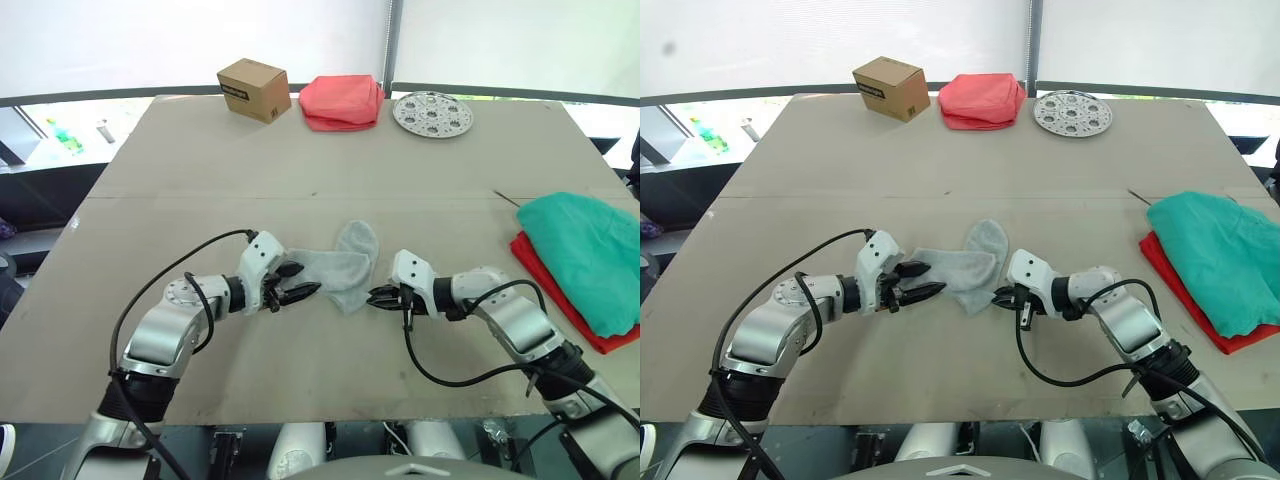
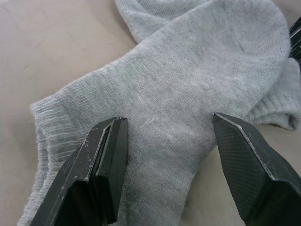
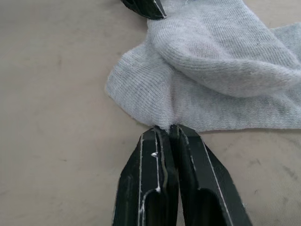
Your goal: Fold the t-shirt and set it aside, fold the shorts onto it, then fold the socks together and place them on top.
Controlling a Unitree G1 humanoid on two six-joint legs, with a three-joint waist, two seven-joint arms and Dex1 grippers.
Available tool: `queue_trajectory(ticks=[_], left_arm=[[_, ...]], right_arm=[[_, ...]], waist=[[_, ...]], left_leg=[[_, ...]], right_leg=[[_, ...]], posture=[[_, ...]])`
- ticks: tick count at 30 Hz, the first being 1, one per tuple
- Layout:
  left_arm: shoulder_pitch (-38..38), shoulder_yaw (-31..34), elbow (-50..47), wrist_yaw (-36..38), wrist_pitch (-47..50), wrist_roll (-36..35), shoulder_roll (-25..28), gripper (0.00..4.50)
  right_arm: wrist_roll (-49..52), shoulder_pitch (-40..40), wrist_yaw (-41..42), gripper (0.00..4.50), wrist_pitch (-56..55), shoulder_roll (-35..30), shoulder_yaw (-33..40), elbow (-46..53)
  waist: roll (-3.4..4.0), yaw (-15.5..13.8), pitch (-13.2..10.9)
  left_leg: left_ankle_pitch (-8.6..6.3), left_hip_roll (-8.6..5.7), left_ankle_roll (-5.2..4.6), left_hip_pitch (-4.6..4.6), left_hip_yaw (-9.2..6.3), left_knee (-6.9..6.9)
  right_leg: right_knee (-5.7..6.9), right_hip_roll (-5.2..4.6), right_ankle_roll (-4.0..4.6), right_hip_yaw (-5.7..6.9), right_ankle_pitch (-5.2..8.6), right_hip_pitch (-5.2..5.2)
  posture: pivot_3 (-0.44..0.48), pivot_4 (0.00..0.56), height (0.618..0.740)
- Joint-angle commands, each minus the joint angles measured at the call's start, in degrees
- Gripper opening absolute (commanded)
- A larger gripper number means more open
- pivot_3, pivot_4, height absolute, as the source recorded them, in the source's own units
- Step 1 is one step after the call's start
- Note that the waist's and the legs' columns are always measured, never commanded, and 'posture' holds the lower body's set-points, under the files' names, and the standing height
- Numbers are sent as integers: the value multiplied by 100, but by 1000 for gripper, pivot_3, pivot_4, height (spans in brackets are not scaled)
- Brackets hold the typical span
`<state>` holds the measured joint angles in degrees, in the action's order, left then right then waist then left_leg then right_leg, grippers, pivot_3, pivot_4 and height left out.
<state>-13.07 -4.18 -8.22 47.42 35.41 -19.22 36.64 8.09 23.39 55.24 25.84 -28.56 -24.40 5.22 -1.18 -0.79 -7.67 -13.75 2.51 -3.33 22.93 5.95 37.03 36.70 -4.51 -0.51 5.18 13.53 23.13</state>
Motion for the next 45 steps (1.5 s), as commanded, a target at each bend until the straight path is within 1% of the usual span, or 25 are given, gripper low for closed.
queue_trajectory(ticks=[1, 7, 10, 12, 13, 15, 17, 20, 22, 24, 27, 28, 29, 30, 31, 32, 33, 34, 36, 39, 41, 42, 44, 45], left_arm=[[117, -103, 23, 84, -90, 77, 29, 3117], [120, -195, 160, 47, -144, 172, 14, 3117], [99, -323, 238, 150, -302, 240, -29, 3117], [73, -369, 266, 196, -424, 273, -59, 3117], [59, -378, 278, 214, -470, 279, -82, 3117], [24, -414, 326, 224, -545, 317, -132, 3117], [-1, -437, 374, 225, -652, 368, -171, 3117], [-55, -279, 277, 223, -616, 172, -307, 3117], [-62, -164, 172, 277, -688, 80, -323, 3117], [-116, 33, 71, 284, -492, -177, -364, 3117], [-213, 359, -8, 353, 19, -657, -331, 3117], [-254, 435, -2, 376, 180, -765, -272, 3117], [-294, 533, 8, 440, 294, -853, -159, 3117], [-328, 610, 12, 479, 398, -921, -67, 3117], [-362, 746, -10, 530, 604, -1077, 47, 3117], [-374, 875, -50, 567, 817, -1248, 154, 3117], [-367, 1008, -103, 598, 1091, -1454, 264, 3117], [-346, 1137, -174, 619, 1405, -1687, 359, 3117], [-188, 1352, -416, 692, 2047, -2201, 552, 3117], [93, 1589, -777, 687, 2902, -2895, 738, 3117], [317, 1692, -1048, 433, 3227, -3175, 648, 3117], [409, 1754, -1166, 234, 3359, -3318, 498, 3117], [584, 1782, -1377, -61, 3495, -3466, 298, 3117], [691, 1730, -1465, -158, 3466, -3404, 280, 3117]], right_arm=[[105, -213, 141, 25, 55, -361, 292, 527], [842, -843, 330, 25, 606, -1097, 1123, 1729], [1517, -1316, 329, 25, 1154, -1525, 2025, 2448], [2059, -1439, 179, 25, 1571, -1531, 2483, 2765], [2398, -1448, 54, 25, 1799, -1438, 2710, 2893], [3208, -1370, -320, 25, 2326, -1152, 3188, 3078], [3559, -1300, -638, 25, 2639, -1030, 3421, 3167], [3650, -1066, -1253, 25, 2999, -939, 3482, 3184], [3808, -783, -1675, 25, 3221, -768, 3413, 3246], [3707, -511, -1982, 25, 3387, -630, 2996, 3329], [3278, -261, -1998, 25, 3395, -618, 1963, 3235], [3232, -168, -1955, 25, 3433, -516, 1695, 2984], [3109, -63, -1872, 321, 3328, -346, 1398, 2590], [3049, 13, -1750, 515, 3246, -248, 1190, 2317], [2950, 97, -1526, 876, 3090, -230, 944, 2142], [2892, 160, -1349, 1280, 2957, -222, 808, 2073], [2915, 209, -1211, 1945, 2863, -199, 782, 2047], [2988, 236, -1075, 2244, 2795, -195, 829, 2046], [3193, 204, -708, 2244, 2728, -388, 1026, 2158], [3120, 100, -356, 2244, 2453, -787, 1185, 2250], [2931, -9, -224, 2244, 2023, -986, 1334, 2276], [2926, -62, -233, 2244, 1888, -997, 1475, 2261], [2917, -173, -272, 2755, 1684, -985, 1673, 2278], [2899, -239, -266, 3078, 1643, -1012, 1691, 2339]], waist=[[2, -12, -2], [14, -5, -3], [19, -24, -2], [19, -17, -1], [19, -15, -2], [18, -18, -1], [20, -23, -1], [22, -33, -3], [22, -16, -5], [23, 0, -6], [20, 16, -10], [19, 16, -10], [18, 18, -11], [14, 32, -11], [12, 45, -14], [14, 46, -15], [14, 46, -14], [14, 42, -14], [14, 39, -14], [15, 15, -15], [14, 5, -16], [14, 4, -16], [15, 4, -16], [13, 4, -15]], left_leg=[[0, -1, 0, 0, 0, 0], [-1, -2, 0, 4, -4, -8], [-1, -2, 0, 0, -6, -14], [-3, -3, 4, 1, -6, -15], [-14, -3, 21, 1, -6, -16], [-15, -3, 23, 0, -7, -18], [-15, -2, 23, 1, -10, -20], [-15, -8, 23, 5, -10, -21], [-15, -12, 22, 10, -10, -21], [-15, -13, 22, 11, -10, -23], [-6, -13, 7, 16, -12, -32], [0, -12, -2, 16, -12, -37], [0, -12, -3, 21, -13, -41], [0, -10, -3, 21, -14, -42], [1, -10, -3, 21, -14, -42], [1, -7, -3, 27, -15, -40], [1, -8, -3, 34, -15, -38], [1, -8, -4, 47, -15, -36], [3, -6, -2, 83, -28, -10], [3, -7, 0, 85, -28, 6], [-1, -9, -7, 84, -28, 9], [-2, -9, -7, 82, -30, 9], [-3, -9, -9, 79, -33, 10], [-3, -8, -8, 78, -36, 10]], right_leg=[[0, -3, 0, 1, 0, 0], [-6, -9, 1, 5, 0, 1], [-6, -10, 1, 5, 1, 1], [-10, -12, 1, 6, 1, 1], [-12, -12, 1, 5, 1, 1], [-13, -13, 1, 5, 1, 1], [-15, -13, 1, 7, 0, 1], [-17, -22, 1, 10, 0, 1], [-19, -30, 1, 15, 0, 2], [-20, -30, 1, 15, 0, 3], [-24, -27, 1, 21, 1, 9], [-25, -24, 0, 22, 1, 10], [-27, -21, -1, 24, 1, 11], [-28, -15, -1, 24, 1, 11], [-28, -9, -2, 24, 1, 10], [-28, -3, -2, 26, 0, 12], [-28, -3, -3, 26, 0, 21], [-28, -2, -16, 27, -8, 30], [-27, 5, -26, 39, -13, 47], [-29, 3, -29, 40, -12, 39], [-37, -1, -47, 40, -1, 38], [-38, -1, -50, 41, 0, 35], [-36, -1, -52, 40, 3, 33], [-34, 0, -52, 41, 3, 33]], posture=[[0, 150, 740], [0, 150, 740], [0, 150, 740], [0, 150, 740], [0, 150, 740], [0, 150, 740], [0, 150, 740], [0, 150, 740], [0, 150, 740], [0, 150, 740], [0, 150, 740], [0, 150, 740], [0, 150, 740], [0, 150, 740], [0, 150, 740], [0, 150, 740], [0, 150, 740], [0, 150, 740], [0, 150, 740], [0, 150, 740], [0, 150, 740], [0, 150, 740], [0, 150, 740], [0, 150, 740]])
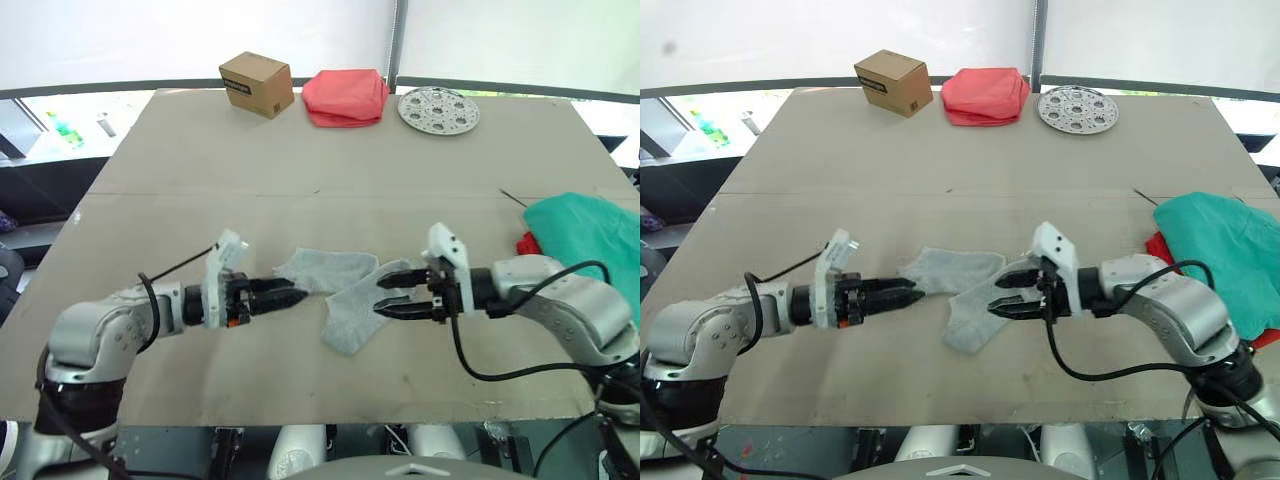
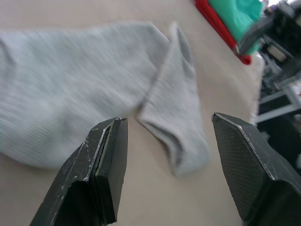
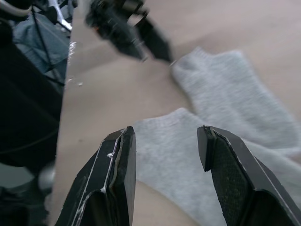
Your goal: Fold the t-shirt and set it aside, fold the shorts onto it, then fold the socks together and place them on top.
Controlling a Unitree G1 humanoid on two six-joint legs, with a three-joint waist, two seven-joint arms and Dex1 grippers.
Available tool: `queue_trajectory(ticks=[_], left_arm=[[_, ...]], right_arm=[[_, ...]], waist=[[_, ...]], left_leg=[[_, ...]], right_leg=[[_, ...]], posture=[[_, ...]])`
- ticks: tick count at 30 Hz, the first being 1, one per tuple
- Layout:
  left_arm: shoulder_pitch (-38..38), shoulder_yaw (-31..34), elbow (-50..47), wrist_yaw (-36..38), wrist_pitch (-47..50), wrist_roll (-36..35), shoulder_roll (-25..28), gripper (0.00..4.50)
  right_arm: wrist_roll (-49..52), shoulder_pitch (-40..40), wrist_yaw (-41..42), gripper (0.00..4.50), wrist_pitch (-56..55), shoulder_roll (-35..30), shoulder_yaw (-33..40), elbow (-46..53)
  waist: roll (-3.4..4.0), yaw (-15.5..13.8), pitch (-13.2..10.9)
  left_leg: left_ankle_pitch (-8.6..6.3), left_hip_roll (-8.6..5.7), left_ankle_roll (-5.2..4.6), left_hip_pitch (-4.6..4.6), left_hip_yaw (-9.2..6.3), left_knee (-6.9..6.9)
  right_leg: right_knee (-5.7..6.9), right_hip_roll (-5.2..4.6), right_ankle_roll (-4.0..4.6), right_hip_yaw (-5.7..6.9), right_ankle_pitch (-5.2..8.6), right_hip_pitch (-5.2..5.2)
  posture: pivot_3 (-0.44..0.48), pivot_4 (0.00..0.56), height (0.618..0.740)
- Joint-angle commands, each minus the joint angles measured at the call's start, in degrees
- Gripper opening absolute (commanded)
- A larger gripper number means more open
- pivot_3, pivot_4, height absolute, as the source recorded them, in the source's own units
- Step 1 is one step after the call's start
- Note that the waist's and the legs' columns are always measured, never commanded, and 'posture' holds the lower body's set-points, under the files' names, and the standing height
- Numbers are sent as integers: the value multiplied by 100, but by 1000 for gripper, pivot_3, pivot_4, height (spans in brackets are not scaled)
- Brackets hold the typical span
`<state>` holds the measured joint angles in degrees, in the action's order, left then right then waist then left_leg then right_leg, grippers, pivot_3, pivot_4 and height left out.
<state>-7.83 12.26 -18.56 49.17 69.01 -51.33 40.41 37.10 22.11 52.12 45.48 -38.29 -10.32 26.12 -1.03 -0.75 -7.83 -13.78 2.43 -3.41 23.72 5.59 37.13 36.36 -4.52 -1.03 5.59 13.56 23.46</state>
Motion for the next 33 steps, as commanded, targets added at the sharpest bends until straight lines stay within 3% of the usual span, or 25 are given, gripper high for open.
queue_trajectory(ticks=[1, 3, 10, 17, 19, 20, 21, 22, 25, 26, 33], left_arm=[[296, -20, -547, -423, -45, -44, -128, 3117], [486, -166, -790, -765, -174, 80, -365, 3117], [834, -1143, -1401, -1205, -963, 853, -570, 3117], [513, -2154, -974, -1116, -1536, 1712, -403, 3117], [367, -2443, -726, -1151, -1718, 2067, -379, 2579], [321, -2549, -644, -1097, -1760, 2145, -355, 2533], [291, -2603, -580, -1043, -1812, 2184, -354, 1849], [263, -2657, -520, -983, -1911, 2252, -345, 1633], [206, -2693, -388, -787, -2215, 2403, -298, 242], [191, -2648, -374, -676, -2352, 2423, -260, 39], [-141, -2026, -436, 621, -3407, 2147, 193, 39]], right_arm=[[-112, -213, 48, 3464, -419, -114, 263, 340], [-412, -446, -64, 4412, -690, -214, 283, 471], [-689, -1160, -187, 4465, -984, -474, 495, 806], [-906, -1461, -318, 4465, -1118, -565, 596, 872], [-1013, -1565, -354, 4500, -1164, -619, 613, 913], [-1044, -1614, -375, 4500, -1172, -635, 628, 945], [-1039, -1658, -408, 4500, -1151, -637, 656, 979], [-1037, -1702, -438, 4500, -1142, -640, 685, 1003], [-1066, -1817, -495, 4500, -1158, -657, 724, 1049], [-1075, -1854, -523, 4500, -1168, -647, 737, 1059], [-1221, -1755, -787, 4500, -1251, -338, 629, 888]], waist=[[-3, 1, 1], [0, 0, 1], [0, -12, 1], [19, -29, 13], [22, -53, 15], [25, -74, 17], [29, -97, 21], [33, -117, 24], [36, -153, 27], [36, -155, 27], [29, -131, 19]], left_leg=[[0, 0, 1, 0, -2, 0], [2, 1, 3, -3, -3, -1], [11, 0, 22, 0, -2, -3], [-2, -2, 4, -2, -3, -1], [-1, -4, 3, -2, -3, -1], [-1, -5, 2, -2, -4, 0], [-1, -6, 2, -2, -4, 0], [-1, -6, 1, -2, -4, 0], [0, -7, 0, -2, -4, 0], [0, -6, 0, -1, -5, 0], [-1, -2, 0, 4, -4, -4]], right_leg=[[4, 0, 0, 1, 0, -1], [10, 0, 17, 0, -4, -1], [7, -5, 47, -3, -3, 0], [-3, -7, 51, -3, -3, 1], [-5, -9, 51, -3, -3, -1], [-6, -9, 51, -2, -3, -2], [-6, -9, 51, -2, -3, -2], [-6, -9, 50, -2, -3, -2], [-7, -9, 50, -2, -3, -2], [-8, -9, 50, 0, -3, -2], [-11, -2, 51, 1, -3, 6]], posture=[[0, 150, 740], [0, 150, 740], [0, 150, 740], [0, 150, 740], [0, 150, 740], [0, 150, 740], [0, 150, 740], [0, 150, 740], [0, 150, 740], [0, 150, 740], [0, 150, 740]])
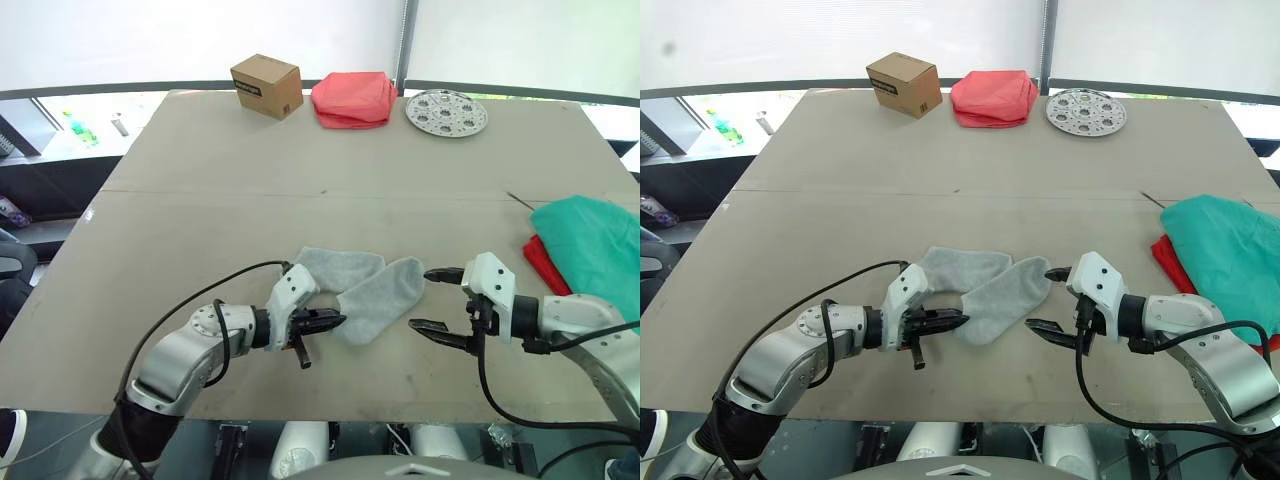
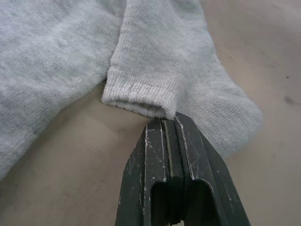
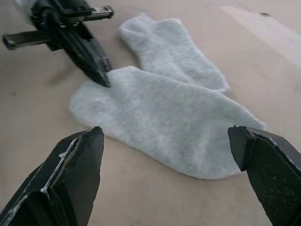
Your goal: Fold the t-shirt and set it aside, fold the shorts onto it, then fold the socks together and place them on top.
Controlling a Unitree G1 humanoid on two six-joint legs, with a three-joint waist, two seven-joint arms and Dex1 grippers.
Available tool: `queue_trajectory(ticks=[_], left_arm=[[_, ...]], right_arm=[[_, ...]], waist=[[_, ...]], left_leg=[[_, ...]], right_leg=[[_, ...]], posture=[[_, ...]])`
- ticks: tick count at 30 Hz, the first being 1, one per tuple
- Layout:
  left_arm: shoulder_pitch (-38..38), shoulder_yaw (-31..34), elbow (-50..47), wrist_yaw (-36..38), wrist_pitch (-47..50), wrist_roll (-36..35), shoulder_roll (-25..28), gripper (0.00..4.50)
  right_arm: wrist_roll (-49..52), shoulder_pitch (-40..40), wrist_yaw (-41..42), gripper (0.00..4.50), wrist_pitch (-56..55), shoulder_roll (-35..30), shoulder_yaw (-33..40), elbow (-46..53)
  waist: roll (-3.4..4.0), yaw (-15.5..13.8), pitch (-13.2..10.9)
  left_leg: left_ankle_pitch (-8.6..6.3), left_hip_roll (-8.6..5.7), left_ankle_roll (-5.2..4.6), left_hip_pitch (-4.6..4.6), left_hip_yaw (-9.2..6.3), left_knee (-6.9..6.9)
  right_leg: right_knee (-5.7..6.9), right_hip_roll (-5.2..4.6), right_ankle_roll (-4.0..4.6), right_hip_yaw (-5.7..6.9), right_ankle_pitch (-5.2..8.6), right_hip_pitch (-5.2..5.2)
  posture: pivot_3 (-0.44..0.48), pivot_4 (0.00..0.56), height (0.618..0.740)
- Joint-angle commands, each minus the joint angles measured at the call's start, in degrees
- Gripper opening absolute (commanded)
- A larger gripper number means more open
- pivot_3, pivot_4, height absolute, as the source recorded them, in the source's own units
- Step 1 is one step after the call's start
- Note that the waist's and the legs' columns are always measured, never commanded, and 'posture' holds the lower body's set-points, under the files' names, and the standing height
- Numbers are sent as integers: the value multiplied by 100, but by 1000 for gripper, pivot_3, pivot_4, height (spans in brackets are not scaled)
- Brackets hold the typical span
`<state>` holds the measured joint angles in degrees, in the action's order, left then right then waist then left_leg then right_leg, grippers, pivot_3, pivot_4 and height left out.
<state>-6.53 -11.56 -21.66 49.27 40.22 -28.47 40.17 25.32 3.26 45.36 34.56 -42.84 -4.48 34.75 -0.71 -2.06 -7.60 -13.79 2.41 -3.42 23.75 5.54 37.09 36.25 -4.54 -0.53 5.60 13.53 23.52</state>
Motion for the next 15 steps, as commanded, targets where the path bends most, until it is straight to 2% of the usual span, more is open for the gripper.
queue_trajectory(ticks=[1, 6, 10, 15], left_arm=[[-467, 451, -66, 824, -679, -169, 299, 39], [-1531, 675, 681, 1836, -1222, -55, 862, 39], [-2167, 519, 1779, 2380, -1294, 305, 1299, 39], [-2554, 209, 3523, 2574, -2238, 1144, 1135, 39]], right_arm=[[-75, 158, -130, 4500, -181, 168, 23, -8], [-208, 282, -190, 4500, -287, 349, -29, -188], [-299, 360, -179, 4500, -354, 429, -92, -304], [-373, 457, -200, 4500, -362, 523, -196, -427]], waist=[[0, -2, -6], [-5, -8, -10], [-4, 28, -11], [-8, 103, -13]], left_leg=[[0, 2, 1, 1, 0, -1], [0, -1, -1, 3, -2, 5], [1, -2, -1, 3, 5, 4], [1, -1, -1, 2, 4, 5]], right_leg=[[0, 2, 0, 1, 0, 1], [0, 6, -6, 8, 3, -3], [-1, 46, -26, -4, 10, -7], [8, 56, -44, -5, 4, -5]], posture=[[0, 150, 740], [0, 150, 740], [0, 150, 740], [0, 150, 740]])
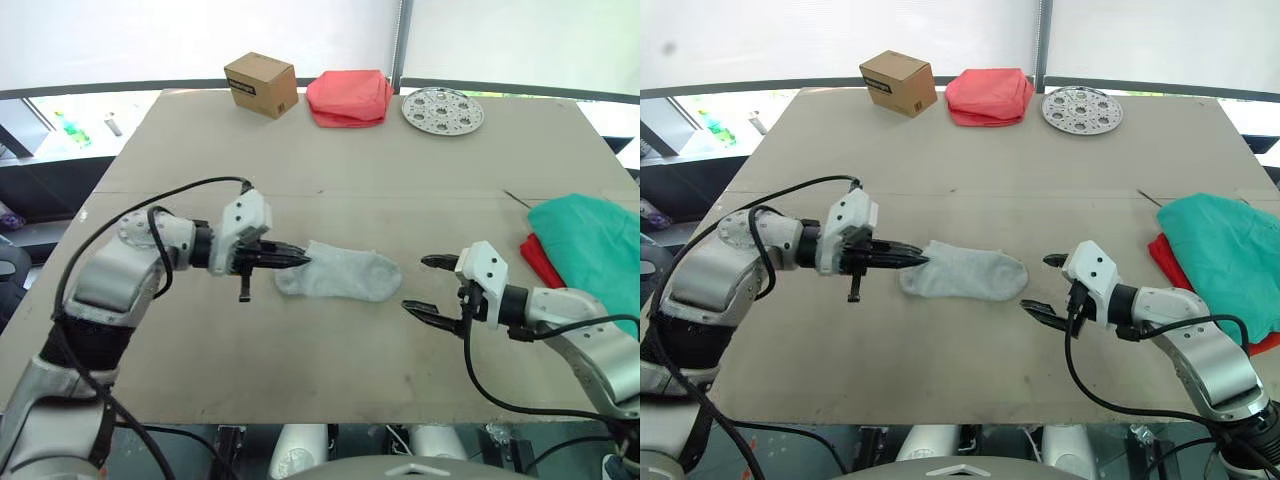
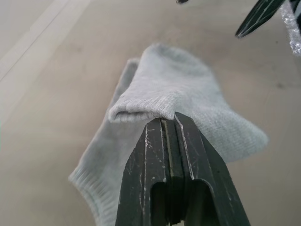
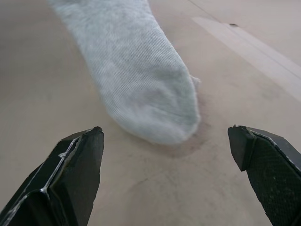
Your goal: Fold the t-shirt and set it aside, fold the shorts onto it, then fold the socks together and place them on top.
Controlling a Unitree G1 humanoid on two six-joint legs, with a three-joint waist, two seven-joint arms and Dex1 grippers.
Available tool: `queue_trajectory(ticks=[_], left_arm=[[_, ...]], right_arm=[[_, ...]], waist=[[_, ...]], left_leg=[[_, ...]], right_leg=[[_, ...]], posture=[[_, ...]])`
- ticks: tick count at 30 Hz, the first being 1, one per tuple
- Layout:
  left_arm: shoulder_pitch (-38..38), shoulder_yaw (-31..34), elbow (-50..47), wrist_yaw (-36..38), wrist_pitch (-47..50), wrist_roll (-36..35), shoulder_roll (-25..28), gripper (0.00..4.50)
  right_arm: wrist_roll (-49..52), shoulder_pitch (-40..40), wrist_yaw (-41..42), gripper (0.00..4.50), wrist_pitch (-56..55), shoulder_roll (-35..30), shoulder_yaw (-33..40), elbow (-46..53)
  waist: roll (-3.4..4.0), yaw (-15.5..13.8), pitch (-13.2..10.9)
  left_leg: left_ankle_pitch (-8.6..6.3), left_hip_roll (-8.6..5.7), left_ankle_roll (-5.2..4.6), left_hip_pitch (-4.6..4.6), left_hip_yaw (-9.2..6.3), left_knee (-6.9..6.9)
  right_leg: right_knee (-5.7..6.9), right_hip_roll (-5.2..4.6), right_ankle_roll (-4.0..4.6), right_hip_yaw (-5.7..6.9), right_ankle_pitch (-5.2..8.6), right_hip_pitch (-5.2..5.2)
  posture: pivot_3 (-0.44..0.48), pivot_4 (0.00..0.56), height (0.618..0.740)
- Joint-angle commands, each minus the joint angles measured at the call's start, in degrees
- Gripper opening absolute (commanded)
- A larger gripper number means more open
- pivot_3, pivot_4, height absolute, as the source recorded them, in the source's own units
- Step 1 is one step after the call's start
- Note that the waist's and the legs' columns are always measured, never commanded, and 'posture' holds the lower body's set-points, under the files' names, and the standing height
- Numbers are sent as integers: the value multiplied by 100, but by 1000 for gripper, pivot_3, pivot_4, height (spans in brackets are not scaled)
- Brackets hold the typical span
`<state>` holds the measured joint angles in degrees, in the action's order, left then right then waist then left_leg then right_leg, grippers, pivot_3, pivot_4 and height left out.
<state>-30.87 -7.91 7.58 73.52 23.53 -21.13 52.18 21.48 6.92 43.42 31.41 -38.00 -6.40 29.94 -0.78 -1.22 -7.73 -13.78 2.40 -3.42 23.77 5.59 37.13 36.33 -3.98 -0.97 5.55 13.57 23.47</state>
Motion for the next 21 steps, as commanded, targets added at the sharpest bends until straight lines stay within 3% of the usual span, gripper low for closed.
queue_trajectory(ticks=[1, 4, 10, 21], left_arm=[[-126, -189, 815, 174, -712, 500, -146, 39], [-65, -196, 1074, 234, -1022, 600, -392, 39], [72, -107, 662, 125, -804, 464, -782, 39], [409, 95, 173, -31, -580, 481, -740, 39]], right_arm=[[40, 133, -40, 4500, 71, 69, -16, 61], [628, 457, -349, 4500, 1043, 473, 82, 38], [1431, 1296, -910, 4500, 2662, 1336, 151, -530], [1006, 1835, -999, 4500, 2820, 1482, -194, -1830]], waist=[[-1, 27, 0], [-15, 42, -5], [-26, 46, -4], [-27, 64, -3]], left_leg=[[0, 1, 0, 0, 1, 0], [0, 1, 0, 0, 5, 7], [0, 7, 0, 0, 3, 15], [0, 5, 0, -2, 5, 16]], right_leg=[[0, -1, -1, -1, 0, 0], [7, -4, 0, -4, -1, 0], [23, -14, 24, -9, -15, 4], [34, -8, 22, -9, -16, 6]], posture=[[0, 150, 740], [0, 150, 740], [0, 150, 740], [0, 150, 740]])
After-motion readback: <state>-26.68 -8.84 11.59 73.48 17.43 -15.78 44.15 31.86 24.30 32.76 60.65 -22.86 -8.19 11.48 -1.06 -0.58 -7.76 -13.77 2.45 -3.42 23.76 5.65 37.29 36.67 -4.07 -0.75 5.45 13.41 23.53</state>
